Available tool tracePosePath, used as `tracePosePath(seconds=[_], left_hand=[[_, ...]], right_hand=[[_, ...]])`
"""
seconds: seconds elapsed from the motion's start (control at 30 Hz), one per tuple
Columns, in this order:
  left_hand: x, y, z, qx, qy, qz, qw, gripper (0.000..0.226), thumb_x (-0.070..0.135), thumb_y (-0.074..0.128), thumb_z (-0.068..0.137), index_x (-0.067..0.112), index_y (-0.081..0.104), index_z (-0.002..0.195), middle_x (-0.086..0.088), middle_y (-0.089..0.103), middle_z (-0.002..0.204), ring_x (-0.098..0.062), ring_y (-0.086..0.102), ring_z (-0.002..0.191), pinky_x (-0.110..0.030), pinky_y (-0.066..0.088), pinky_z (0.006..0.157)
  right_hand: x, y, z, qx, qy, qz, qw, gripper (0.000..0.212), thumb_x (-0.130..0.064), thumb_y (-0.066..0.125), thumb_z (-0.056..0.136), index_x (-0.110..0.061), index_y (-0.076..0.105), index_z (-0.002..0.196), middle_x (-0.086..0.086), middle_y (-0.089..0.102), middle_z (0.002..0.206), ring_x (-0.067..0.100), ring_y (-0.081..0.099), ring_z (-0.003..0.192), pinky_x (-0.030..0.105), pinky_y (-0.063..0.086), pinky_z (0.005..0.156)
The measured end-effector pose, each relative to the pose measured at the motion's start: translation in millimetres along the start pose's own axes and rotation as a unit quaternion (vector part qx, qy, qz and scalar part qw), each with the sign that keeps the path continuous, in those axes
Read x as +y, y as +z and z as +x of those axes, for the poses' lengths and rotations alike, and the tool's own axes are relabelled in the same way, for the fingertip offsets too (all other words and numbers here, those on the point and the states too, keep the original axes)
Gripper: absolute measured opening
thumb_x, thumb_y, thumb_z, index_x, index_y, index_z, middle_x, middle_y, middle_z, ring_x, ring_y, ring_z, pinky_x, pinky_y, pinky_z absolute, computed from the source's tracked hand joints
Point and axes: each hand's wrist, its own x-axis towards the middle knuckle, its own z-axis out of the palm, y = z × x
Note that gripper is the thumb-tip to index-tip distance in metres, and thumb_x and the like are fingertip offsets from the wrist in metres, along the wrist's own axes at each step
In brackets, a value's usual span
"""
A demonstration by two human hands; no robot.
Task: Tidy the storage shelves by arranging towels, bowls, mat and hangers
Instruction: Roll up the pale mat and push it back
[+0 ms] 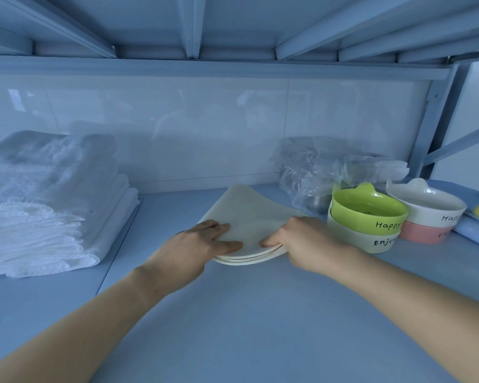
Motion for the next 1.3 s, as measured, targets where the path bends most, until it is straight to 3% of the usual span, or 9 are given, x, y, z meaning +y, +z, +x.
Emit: tracePosePath(seconds=[0.13, 0.33, 0.43, 0.57, 0.63, 0.8, 1.07, 1.17, 1.3], left_hand=[[-13.1, -8.4, -2.4, 0.042, -0.033, 0.001, 0.999, 0.089, -0.013, 0.035, 0.075, 0.05, 0.03, 0.137, 0.013, 0.019, 0.154, -0.009, 0.019, 0.141, -0.026, 0.033, 0.107], [-16.7, 5.1, -12.9, 0.028, -0.089, 0.014, 0.996, 0.086, -0.008, 0.034, 0.079, 0.046, 0.016, 0.143, 0.011, 0.025, 0.151, -0.01, 0.023, 0.138, -0.033, 0.04, 0.101], [-11.4, 12.4, -10.6, 0.038, -0.086, -0.019, 0.995, 0.072, 0.002, 0.04, 0.086, 0.04, 0.021, 0.144, 0.011, 0.033, 0.146, -0.012, 0.029, 0.134, -0.033, 0.041, 0.101], [-8.2, 18.0, -8.4, 0.058, -0.052, -0.05, 0.996, 0.055, 0.022, 0.047, 0.091, 0.037, 0.03, 0.142, 0.008, 0.037, 0.143, -0.012, 0.034, 0.131, -0.024, 0.032, 0.106], [-5.7, 22.6, -7.8, 0.038, -0.058, -0.063, 0.996, 0.059, 0.02, 0.047, 0.089, 0.039, 0.029, 0.142, 0.006, 0.033, 0.145, -0.013, 0.032, 0.133, -0.024, 0.03, 0.108], [-6.8, 20.5, -8.7, 0.056, -0.106, -0.09, 0.989, 0.071, 0.01, 0.048, 0.076, 0.042, 0.037, 0.138, 0.011, 0.039, 0.141, -0.013, 0.038, 0.13, -0.024, 0.038, 0.103], [-4.9, 21.9, -13.8, 0.058, -0.119, -0.08, 0.988, 0.041, 0.03, 0.053, 0.085, 0.045, 0.052, 0.124, 0.015, 0.047, 0.132, -0.009, 0.042, 0.124, -0.032, 0.045, 0.095], [-2.7, 20.4, -11.2, 0.07, -0.103, -0.077, 0.989, 0.032, 0.027, 0.048, 0.089, 0.04, 0.054, 0.118, 0.015, 0.054, 0.117, -0.01, 0.048, 0.113, -0.032, 0.047, 0.087], [-0.7, 21.4, -8.0, 0.08, -0.114, -0.087, 0.986, 0.038, 0.019, 0.043, 0.091, 0.039, 0.051, 0.124, 0.016, 0.055, 0.119, -0.009, 0.047, 0.114, -0.028, 0.045, 0.089]], right_hand=[[3.4, 4.8, 12.1, 0.048, -0.008, 0.011, 0.999, 0.066, 0.001, 0.047, 0.073, -0.044, 0.054, 0.121, -0.001, 0.068, 0.105, 0.029, 0.062, 0.091, 0.033, 0.051, 0.068], [0.2, 4.5, 37.3, 0.073, -0.02, 0.025, 0.997, 0.076, 0.008, 0.04, 0.069, -0.044, 0.053, 0.124, -0.012, 0.059, 0.127, 0.024, 0.058, 0.11, 0.032, 0.049, 0.079], [9.7, 4.4, 40.0, 0.081, -0.004, 0.037, 0.996, 0.077, 0.008, 0.043, 0.071, -0.045, 0.052, 0.126, -0.017, 0.053, 0.135, 0.018, 0.053, 0.118, 0.029, 0.047, 0.083], [15.7, 12.0, 33.1, 0.066, 0.001, 0.055, 0.996, 0.075, 0.005, 0.046, 0.071, -0.046, 0.051, 0.127, -0.02, 0.054, 0.132, 0.016, 0.054, 0.118, 0.03, 0.049, 0.084], [19.1, 18.1, 28.3, 0.067, 0.008, 0.07, 0.995, 0.074, 0.004, 0.045, 0.068, -0.043, 0.054, 0.124, -0.019, 0.057, 0.129, 0.015, 0.054, 0.117, 0.031, 0.049, 0.086], [26.3, 34.1, 13.7, 0.033, 0.012, 0.042, 0.999, 0.041, -0.01, 0.049, 0.07, -0.023, 0.059, 0.107, -0.006, 0.064, 0.11, 0.018, 0.059, 0.102, 0.034, 0.05, 0.078], [16.3, 36.5, 9.4, 0.028, 0.016, 0.025, 0.999, 0.046, -0.002, 0.047, 0.069, -0.023, 0.062, 0.107, -0.008, 0.062, 0.114, 0.018, 0.057, 0.106, 0.034, 0.051, 0.081], [16.7, 36.2, 7.2, 0.037, 0.027, 0.041, 0.998, 0.05, -0.003, 0.048, 0.073, -0.029, 0.063, 0.112, -0.012, 0.062, 0.118, 0.015, 0.056, 0.11, 0.031, 0.05, 0.082], [19.8, 31.9, 11.8, 0.068, 0.048, 0.062, 0.995, 0.046, -0.008, 0.054, 0.076, -0.037, 0.065, 0.11, -0.015, 0.065, 0.115, 0.014, 0.058, 0.108, 0.028, 0.048, 0.081]])
